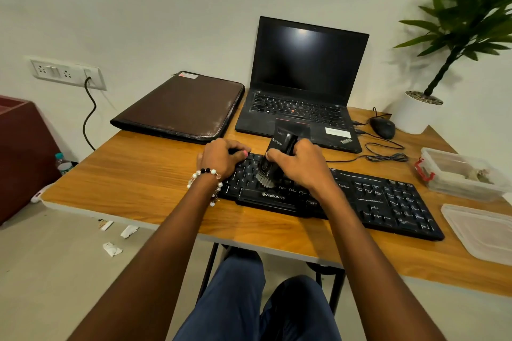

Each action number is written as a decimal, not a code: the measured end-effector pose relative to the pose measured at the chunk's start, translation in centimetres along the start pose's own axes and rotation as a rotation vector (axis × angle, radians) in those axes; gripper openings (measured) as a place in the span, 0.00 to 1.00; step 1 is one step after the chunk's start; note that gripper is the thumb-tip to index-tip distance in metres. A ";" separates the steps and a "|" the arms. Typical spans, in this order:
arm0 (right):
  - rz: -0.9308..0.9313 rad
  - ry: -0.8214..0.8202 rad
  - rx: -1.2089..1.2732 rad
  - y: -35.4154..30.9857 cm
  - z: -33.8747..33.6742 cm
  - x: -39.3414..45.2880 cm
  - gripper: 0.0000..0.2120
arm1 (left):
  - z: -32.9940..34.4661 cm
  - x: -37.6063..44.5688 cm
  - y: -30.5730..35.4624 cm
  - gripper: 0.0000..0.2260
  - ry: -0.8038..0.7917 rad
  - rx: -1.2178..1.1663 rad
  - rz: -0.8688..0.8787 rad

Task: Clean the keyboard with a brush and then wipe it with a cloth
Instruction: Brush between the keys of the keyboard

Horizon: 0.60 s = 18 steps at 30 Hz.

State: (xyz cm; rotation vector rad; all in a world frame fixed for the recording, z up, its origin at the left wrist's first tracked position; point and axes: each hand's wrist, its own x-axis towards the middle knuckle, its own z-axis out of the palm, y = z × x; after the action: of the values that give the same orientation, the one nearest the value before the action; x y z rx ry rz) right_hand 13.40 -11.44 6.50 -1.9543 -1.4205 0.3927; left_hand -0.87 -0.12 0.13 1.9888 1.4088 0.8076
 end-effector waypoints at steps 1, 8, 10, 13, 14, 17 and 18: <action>-0.004 0.005 0.029 -0.1 -0.2 0.0 0.15 | 0.0 0.0 0.0 0.05 -0.001 0.000 -0.002; -0.163 -0.040 0.058 -0.4 0.4 -1.3 0.09 | 0.0 0.0 -0.1 0.05 0.002 -0.041 0.004; -0.178 -0.094 -0.056 0.2 -0.6 -1.3 0.08 | 0.1 0.1 -0.1 0.05 -0.006 -0.038 -0.005; -0.167 -0.142 -0.282 0.5 -2.5 -0.9 0.12 | 0.1 0.1 -0.2 0.04 -0.007 -0.038 -0.012; -0.184 -0.118 -0.359 0.3 -2.9 -0.8 0.14 | 0.1 0.1 -0.3 0.05 -0.008 -0.034 -0.012; -0.222 -0.067 -0.340 -0.3 -3.1 -0.7 0.14 | 0.1 0.1 -0.2 0.05 -0.008 -0.023 -0.015; -0.202 -0.095 -0.233 -0.5 -2.9 -0.9 0.12 | 0.1 0.1 -0.1 0.05 -0.007 -0.018 -0.013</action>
State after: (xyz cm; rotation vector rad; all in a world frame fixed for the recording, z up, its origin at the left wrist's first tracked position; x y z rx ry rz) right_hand 14.48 -13.17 8.80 -1.9692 -1.7749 0.2384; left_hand -0.85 -0.04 0.03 1.9649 1.4042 0.8041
